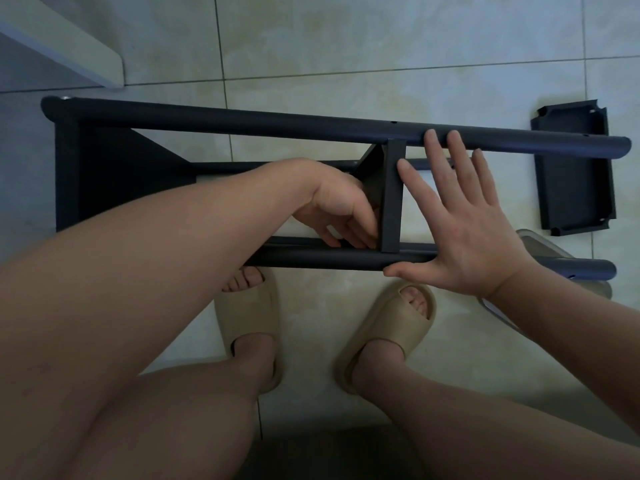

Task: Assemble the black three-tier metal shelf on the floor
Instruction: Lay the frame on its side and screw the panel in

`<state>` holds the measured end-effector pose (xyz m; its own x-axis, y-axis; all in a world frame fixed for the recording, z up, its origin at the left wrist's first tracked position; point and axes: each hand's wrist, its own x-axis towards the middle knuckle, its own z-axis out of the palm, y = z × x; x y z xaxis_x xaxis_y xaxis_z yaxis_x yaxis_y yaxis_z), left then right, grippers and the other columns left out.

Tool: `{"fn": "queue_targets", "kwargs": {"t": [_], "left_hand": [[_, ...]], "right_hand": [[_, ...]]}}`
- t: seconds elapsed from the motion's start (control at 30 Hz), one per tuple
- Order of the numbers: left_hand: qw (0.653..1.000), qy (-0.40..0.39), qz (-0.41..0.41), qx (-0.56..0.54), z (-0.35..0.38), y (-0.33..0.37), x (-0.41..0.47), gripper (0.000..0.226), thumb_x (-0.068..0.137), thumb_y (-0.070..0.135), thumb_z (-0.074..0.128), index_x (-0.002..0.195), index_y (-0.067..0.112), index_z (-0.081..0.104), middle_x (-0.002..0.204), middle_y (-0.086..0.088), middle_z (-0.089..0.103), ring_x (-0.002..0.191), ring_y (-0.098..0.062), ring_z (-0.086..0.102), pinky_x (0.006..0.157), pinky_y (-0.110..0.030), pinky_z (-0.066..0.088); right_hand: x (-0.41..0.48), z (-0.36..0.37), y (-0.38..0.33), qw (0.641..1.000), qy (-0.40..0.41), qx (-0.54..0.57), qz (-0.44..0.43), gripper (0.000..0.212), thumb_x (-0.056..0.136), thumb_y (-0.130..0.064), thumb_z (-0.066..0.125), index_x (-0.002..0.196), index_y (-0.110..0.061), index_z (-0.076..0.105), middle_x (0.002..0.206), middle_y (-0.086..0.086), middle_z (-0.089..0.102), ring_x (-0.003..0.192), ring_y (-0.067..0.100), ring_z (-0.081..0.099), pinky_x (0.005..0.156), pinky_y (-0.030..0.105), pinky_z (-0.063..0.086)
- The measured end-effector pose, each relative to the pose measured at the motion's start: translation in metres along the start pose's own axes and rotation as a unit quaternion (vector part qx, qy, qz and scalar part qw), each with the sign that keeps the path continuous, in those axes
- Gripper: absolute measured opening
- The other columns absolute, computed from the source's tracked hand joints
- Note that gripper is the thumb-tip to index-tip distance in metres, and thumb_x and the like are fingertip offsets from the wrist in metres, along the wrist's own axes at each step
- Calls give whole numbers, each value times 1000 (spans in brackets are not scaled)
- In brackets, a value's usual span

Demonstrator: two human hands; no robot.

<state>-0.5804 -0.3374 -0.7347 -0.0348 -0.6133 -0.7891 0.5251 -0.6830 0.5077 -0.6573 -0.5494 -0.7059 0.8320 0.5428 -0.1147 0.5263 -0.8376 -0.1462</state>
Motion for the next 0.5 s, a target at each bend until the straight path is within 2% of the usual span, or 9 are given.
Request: {"fn": "queue_targets", "kwargs": {"t": [0.07,0.2,0.37,0.5], "left_hand": [[1000,3,1,2,0,0,1,19,93,10,64,108,19,71,111,1,76,104,-10,71,91,-35,47],[1000,13,18,3,1,1,3,21,91,6,66,107,18,71,112,-1,75,103,-10,71,96,-37,47],[999,28,40,0,4,-1,5,25,89,2,66,110,14,69,122,-10,71,115,-21,67,109,-46,43],[998,30,54,3,6,-3,5,26,88,1,66,109,15,69,123,-11,70,118,-23,65,114,-52,39]], "right_hand": [[0,1,0,1000,0,1,1,117,80,-93,36,162,-12,18,168,23,4,154,46,0,123,64,8],[0,1,0,1000,-4,0,1,117,80,-93,36,162,-12,17,168,23,4,154,46,-1,122,65,8],[0,0,0,1000,-4,1,3,117,80,-93,36,162,-12,18,168,24,4,154,46,-1,123,63,7],[-1,0,-1,1000,-4,1,3,117,80,-93,36,162,-12,18,167,24,5,154,47,0,123,64,7]]}}
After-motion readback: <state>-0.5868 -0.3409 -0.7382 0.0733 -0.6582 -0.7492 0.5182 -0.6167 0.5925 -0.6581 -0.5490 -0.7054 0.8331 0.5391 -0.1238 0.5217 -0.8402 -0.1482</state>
